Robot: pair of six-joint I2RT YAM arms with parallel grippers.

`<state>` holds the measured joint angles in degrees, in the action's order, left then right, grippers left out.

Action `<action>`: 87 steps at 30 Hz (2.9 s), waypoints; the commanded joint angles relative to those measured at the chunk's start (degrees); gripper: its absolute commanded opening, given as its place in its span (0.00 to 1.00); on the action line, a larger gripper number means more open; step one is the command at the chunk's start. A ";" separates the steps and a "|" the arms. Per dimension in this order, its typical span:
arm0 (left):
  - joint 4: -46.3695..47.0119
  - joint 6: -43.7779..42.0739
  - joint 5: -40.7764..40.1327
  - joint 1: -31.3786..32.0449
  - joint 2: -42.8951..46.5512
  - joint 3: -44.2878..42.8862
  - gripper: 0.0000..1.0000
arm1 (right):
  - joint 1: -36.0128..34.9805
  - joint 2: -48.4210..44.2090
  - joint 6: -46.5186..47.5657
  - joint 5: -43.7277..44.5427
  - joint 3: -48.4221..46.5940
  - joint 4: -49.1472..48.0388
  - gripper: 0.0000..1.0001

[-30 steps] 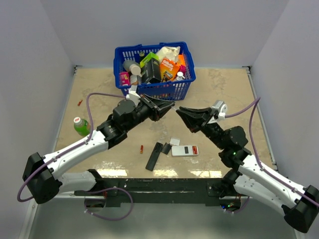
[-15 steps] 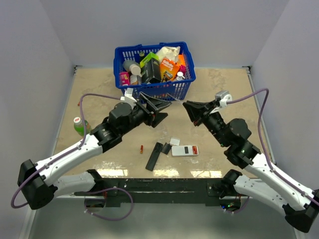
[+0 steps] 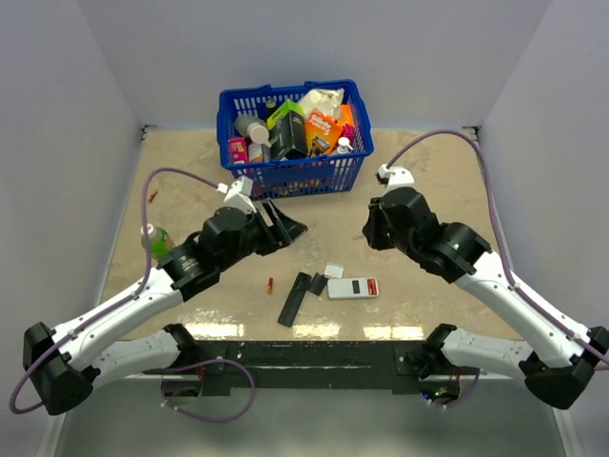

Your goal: Unload the batteries from the remote control

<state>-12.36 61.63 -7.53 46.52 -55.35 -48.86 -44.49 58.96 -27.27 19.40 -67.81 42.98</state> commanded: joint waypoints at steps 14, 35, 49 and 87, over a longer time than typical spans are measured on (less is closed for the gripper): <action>18.68 -13.81 21.50 2.34 -20.49 9.84 0.54 | 0.11 2.21 -6.83 -1.56 6.64 12.66 0.00; 28.09 -9.68 20.80 9.64 -37.01 9.84 0.43 | 1.25 5.20 -7.54 -1.82 15.07 5.45 0.00; 26.25 -9.95 16.06 9.82 -36.06 10.10 0.48 | 1.16 2.74 -7.63 -8.14 16.57 1.41 0.00; 8.59 -11.17 4.10 11.31 -21.21 5.44 0.54 | 1.16 -4.03 -8.77 -10.16 13.41 0.09 0.00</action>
<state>2.81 52.29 0.38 60.29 -79.83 -41.78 -43.11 53.23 -34.96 8.21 -51.13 45.71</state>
